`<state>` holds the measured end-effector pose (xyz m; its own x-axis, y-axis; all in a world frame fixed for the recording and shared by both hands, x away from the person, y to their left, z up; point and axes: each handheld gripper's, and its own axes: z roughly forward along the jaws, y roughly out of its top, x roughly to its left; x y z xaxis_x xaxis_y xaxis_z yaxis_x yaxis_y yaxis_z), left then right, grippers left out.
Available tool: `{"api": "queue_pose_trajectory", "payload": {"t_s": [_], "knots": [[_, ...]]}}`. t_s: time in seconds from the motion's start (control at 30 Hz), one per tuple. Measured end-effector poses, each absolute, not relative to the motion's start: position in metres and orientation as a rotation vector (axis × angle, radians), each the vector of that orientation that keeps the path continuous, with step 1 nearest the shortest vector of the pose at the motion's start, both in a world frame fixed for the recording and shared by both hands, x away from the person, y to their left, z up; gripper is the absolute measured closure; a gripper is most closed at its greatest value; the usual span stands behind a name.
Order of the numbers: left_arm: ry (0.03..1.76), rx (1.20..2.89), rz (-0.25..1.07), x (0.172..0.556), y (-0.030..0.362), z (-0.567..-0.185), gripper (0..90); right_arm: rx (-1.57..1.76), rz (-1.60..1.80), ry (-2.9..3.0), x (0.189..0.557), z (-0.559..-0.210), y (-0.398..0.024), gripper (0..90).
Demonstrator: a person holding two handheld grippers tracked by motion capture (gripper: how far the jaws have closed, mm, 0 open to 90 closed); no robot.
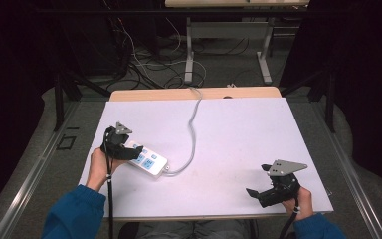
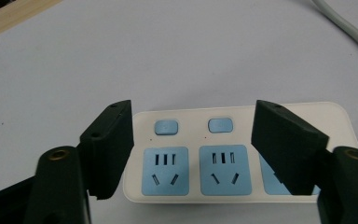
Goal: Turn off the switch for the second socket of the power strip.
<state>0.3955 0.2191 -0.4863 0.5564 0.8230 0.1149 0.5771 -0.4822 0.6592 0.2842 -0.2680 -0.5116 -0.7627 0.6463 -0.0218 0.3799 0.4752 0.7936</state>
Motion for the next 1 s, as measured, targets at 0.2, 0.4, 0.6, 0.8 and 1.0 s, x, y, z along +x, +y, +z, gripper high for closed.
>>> {"api": "queue_pose_trajectory", "payload": {"t_s": [0.2,0.4,0.6,0.8,1.0], "knots": [[1.108,2.237,0.536,0.397,0.217,-0.49,51.7,0.865,1.177,2.404,0.285,-0.512,-0.268,2.1],[1.092,2.24,0.521,0.397,0.213,-0.495,69.9,0.87,1.174,2.406,0.284,-0.512,-0.268,2.2],[1.073,2.241,0.485,0.402,0.212,-0.498,87.5,0.872,1.169,2.413,0.285,-0.512,-0.268,2.2],[1.055,2.261,0.468,0.403,0.207,-0.5,90.0,0.872,1.182,2.395,0.285,-0.513,-0.268,2.2],[1.056,2.262,0.448,0.405,0.208,-0.506,90.0,0.871,1.172,2.406,0.285,-0.512,-0.268,2.4]]}}
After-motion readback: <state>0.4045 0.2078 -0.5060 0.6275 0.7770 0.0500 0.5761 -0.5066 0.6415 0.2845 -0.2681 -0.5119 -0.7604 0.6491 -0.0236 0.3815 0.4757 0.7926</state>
